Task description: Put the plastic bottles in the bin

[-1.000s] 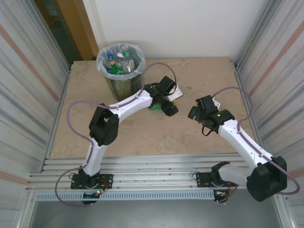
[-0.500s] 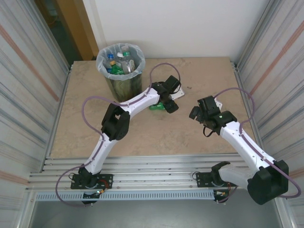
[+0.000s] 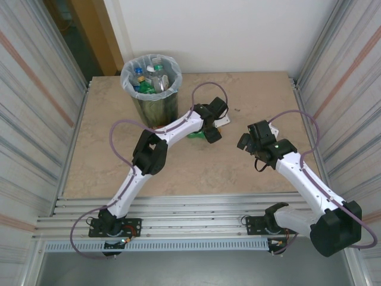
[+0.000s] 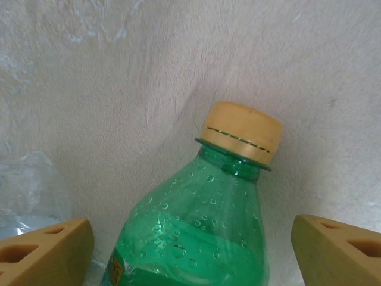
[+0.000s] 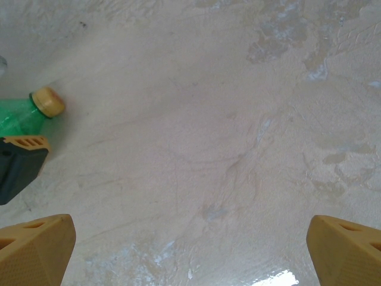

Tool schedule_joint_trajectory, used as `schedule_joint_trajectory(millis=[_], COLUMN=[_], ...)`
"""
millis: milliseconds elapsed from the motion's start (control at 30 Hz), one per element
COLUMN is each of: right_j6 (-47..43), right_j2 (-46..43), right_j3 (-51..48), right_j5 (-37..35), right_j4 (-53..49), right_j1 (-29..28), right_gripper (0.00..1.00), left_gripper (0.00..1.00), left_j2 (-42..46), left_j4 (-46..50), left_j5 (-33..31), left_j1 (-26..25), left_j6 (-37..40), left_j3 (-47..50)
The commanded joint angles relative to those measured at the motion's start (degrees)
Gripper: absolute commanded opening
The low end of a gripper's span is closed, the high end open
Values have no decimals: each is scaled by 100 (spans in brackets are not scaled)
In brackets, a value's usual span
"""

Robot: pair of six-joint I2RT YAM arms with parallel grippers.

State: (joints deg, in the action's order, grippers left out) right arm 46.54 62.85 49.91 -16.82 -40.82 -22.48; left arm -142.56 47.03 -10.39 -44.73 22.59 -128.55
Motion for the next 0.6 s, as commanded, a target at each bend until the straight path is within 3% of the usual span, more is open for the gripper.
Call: schedule_joint_trajectory(millis=[0,167,567], right_j6=[182,194,160], right_j2=[-36,-60,23], right_j3=[-87,-96,-36], right_j5=[-57,-55,-40], right_j4=[-84,-97,-75], right_j1=[33,31,33], right_gripper=[98,98,98], left_gripper=[86,82,52], left_j2=[-165,-250,-231], left_j4=[297,426,527], left_j5=[-145,-135,17], left_j1=[-7,-3,-5], left_j6=[154,153,24], left_j3=[-215,-291,-289])
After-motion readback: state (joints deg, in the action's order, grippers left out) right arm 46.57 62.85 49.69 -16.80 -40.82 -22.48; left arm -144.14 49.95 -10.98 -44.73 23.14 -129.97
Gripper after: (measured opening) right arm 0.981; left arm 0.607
